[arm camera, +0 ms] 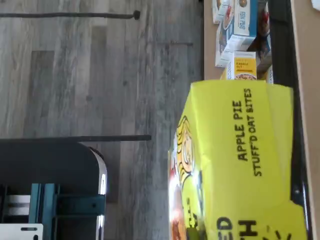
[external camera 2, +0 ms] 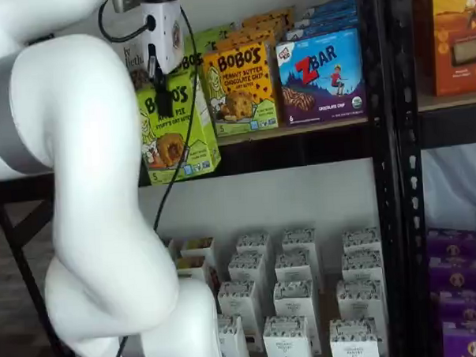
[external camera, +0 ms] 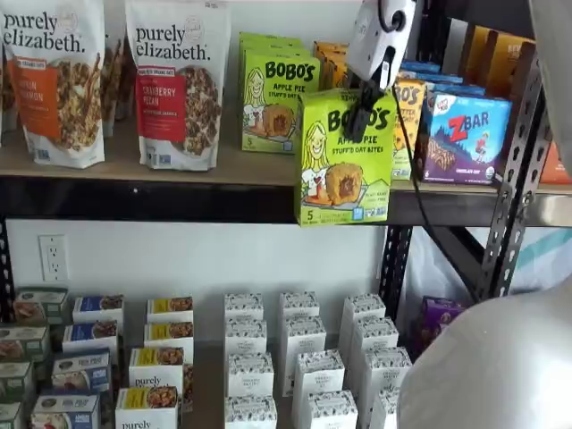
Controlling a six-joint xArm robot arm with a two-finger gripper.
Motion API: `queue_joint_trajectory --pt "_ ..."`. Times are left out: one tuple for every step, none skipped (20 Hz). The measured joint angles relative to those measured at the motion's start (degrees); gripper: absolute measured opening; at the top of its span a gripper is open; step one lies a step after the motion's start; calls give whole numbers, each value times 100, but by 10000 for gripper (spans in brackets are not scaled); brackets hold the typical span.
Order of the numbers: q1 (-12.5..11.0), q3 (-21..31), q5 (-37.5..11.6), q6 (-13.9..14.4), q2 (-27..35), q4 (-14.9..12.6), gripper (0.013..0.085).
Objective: Pick the green box on the top shelf, the fourth from the left
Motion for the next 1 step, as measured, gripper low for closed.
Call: queue_joint_trajectory --pt "-16 31 1 -17 -22 9 250"
